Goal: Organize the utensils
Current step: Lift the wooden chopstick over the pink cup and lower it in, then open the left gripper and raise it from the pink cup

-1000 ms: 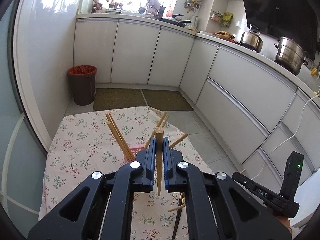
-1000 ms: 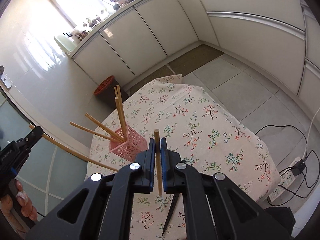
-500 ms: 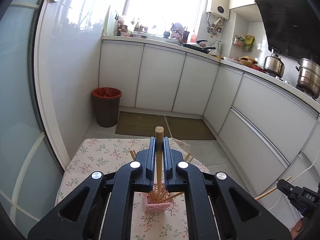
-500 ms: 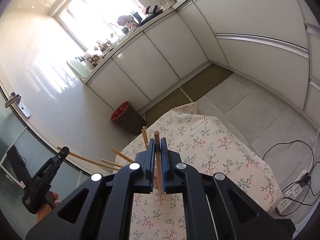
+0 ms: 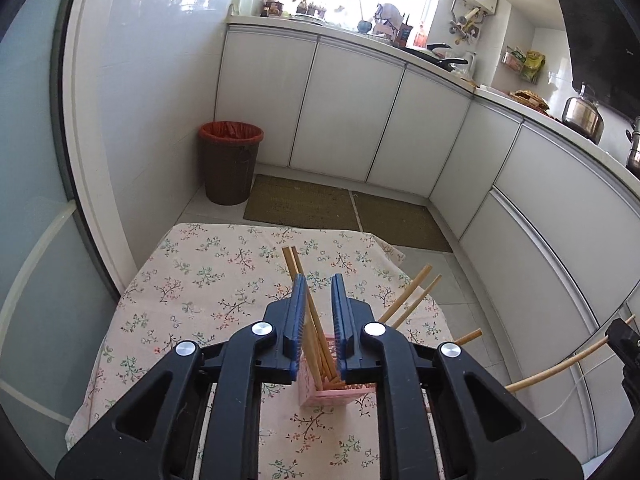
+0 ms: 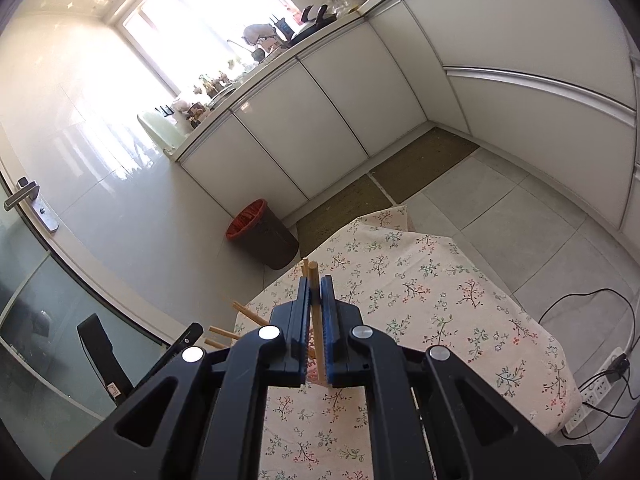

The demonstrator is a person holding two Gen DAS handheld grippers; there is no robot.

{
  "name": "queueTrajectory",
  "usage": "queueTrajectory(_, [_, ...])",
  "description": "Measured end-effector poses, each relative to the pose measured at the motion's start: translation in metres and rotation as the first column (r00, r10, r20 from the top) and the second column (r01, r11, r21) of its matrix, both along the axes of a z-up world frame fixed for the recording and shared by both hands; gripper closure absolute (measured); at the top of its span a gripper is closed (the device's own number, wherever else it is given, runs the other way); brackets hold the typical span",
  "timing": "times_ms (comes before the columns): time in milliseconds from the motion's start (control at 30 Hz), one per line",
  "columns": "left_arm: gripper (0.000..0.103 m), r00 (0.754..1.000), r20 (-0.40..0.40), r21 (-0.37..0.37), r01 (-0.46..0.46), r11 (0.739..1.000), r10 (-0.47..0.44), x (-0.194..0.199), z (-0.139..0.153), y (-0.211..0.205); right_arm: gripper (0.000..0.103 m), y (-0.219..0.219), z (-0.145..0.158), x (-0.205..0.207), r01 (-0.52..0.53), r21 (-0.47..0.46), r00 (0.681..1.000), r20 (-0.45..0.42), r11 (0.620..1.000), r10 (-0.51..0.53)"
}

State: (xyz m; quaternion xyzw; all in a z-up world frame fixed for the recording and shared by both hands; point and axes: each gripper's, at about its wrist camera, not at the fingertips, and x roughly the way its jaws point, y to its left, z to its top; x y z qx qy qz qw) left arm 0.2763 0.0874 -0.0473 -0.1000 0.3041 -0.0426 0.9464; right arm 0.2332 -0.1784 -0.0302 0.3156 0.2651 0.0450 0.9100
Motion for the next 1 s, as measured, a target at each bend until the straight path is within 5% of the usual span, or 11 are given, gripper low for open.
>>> queueTrajectory(300, [0.072,0.996,0.051,-0.049,-0.072,0.996,0.074,-0.020,0.012,0.036,0.097,0.037,0.014,0.031,0.015,-0.084,0.999,0.053,0.996,-0.011])
queueTrajectory(600, [0.071,0.995,0.024,-0.072,-0.093,0.993,0.095,-0.022,0.011,0.054,0.097,0.077,-0.018,0.074,-0.001,-0.183,1.000,0.016,0.983,0.004])
queueTrajectory(767, [0.069,0.996,0.024,-0.048,-0.089,0.995,0.090,-0.023,0.008,0.049,0.089,0.086,-0.033,0.090,-0.026,-0.169,1.000,-0.004,0.985,0.026])
queueTrajectory(833, [0.068,0.996,0.026,-0.032,-0.080,0.996,0.081,-0.023,0.008,0.045,0.067,0.089,-0.029,0.085,-0.005,-0.205,1.000,0.015,0.979,0.008])
queueTrajectory(1000, [0.064,0.998,0.021,-0.007,-0.065,0.998,0.065,-0.024,0.005,0.034,0.064,0.085,-0.023,0.069,0.029,-0.294,0.999,0.042,0.955,-0.018])
